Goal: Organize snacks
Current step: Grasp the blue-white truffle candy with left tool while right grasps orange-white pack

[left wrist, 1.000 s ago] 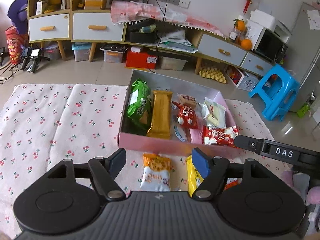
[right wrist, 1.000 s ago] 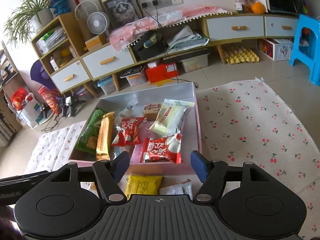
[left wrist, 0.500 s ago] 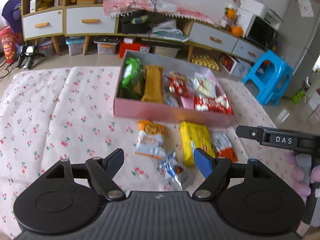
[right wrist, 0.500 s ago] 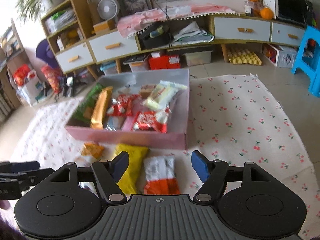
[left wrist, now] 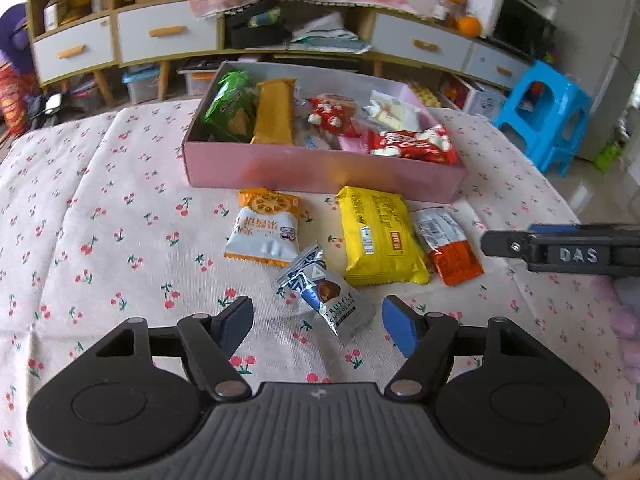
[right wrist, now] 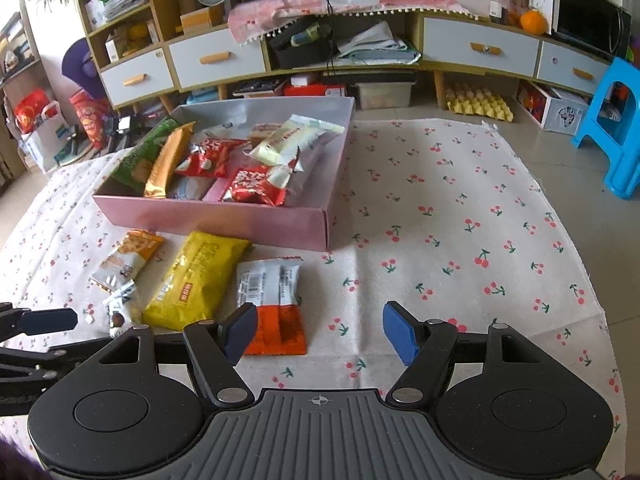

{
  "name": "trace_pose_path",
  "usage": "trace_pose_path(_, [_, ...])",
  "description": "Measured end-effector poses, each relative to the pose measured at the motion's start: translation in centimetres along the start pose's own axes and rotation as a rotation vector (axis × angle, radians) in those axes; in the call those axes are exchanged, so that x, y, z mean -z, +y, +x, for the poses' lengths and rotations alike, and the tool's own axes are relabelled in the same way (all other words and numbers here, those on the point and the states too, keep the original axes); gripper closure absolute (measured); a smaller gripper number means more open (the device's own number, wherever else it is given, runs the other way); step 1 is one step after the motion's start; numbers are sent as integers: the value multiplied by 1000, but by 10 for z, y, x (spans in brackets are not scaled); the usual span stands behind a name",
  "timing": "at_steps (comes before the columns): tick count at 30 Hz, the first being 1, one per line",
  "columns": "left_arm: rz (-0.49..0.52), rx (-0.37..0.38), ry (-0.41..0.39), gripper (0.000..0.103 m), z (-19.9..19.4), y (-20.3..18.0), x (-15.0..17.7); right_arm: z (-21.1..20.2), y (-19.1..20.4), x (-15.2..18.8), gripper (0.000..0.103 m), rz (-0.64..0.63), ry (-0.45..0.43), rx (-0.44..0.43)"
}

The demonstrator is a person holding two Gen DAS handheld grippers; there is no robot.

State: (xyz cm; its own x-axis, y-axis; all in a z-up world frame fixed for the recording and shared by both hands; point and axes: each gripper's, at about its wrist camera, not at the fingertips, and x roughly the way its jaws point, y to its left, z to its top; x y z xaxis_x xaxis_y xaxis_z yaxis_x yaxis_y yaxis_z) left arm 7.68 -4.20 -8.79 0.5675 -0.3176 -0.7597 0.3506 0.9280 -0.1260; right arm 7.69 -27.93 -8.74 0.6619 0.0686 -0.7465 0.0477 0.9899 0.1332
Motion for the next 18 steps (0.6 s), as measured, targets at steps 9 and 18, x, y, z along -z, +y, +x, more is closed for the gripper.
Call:
trace_pose_path(9, [-78,-75,-12,47,14,-12,0,10,-3,3,33,-39,7,-15])
trace_pose_path(18, [-28,-83,18,76,11,-12,-4,20,10,6,33,-86,27,-56])
